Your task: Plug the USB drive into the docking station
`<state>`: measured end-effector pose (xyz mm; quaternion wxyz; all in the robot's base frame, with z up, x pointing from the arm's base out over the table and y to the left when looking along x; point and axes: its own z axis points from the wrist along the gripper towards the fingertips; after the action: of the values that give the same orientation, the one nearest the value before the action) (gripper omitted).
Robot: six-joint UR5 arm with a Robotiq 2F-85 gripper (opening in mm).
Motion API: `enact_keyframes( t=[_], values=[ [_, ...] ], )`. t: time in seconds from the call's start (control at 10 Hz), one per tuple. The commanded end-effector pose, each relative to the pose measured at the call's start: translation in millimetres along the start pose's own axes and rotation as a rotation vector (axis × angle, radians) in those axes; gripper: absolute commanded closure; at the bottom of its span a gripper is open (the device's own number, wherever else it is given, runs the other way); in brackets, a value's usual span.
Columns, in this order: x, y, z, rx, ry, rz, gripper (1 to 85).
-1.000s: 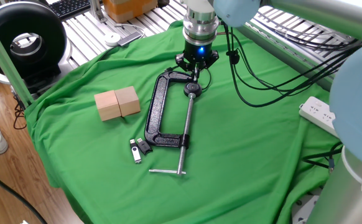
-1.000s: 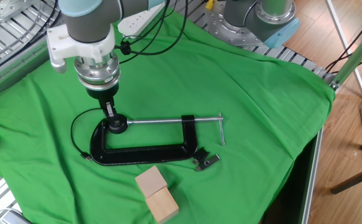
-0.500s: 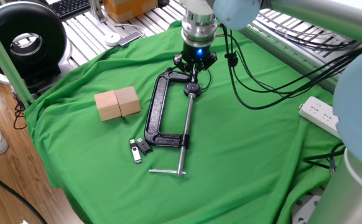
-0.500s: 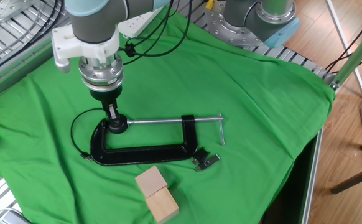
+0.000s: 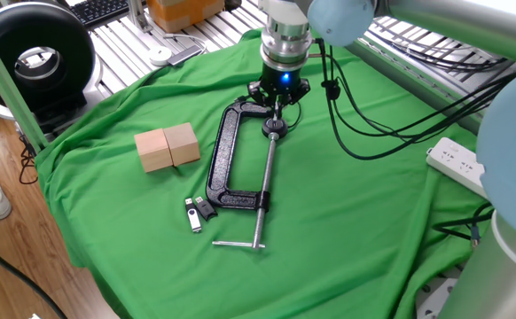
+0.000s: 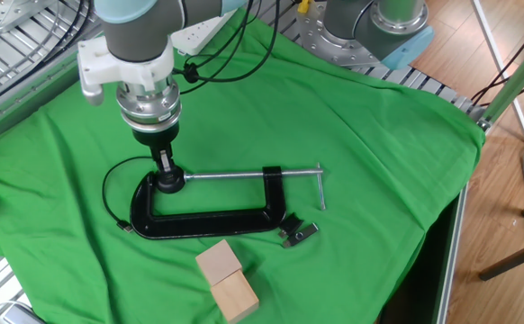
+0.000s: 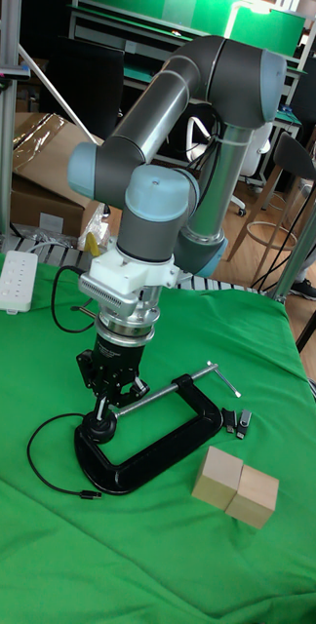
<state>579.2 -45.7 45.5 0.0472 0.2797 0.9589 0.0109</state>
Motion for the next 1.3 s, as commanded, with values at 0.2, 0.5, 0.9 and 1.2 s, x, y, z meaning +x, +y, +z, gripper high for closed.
enact_keyframes(
  t=[0.2,0.5,0.9,1.2],
  values=[
    [-0.4,0.6,2.2,-0.012,0.008,0.001,84.0],
    [2.2,-1.3,3.4,-0.012,0.017,-0.001,84.0],
    [6.2,-3.2,6.2,-0.022,0.031,-0.011,84.0],
    [3.4,-2.3,7.5,-0.021,0.026,-0.016,84.0]
  ],
)
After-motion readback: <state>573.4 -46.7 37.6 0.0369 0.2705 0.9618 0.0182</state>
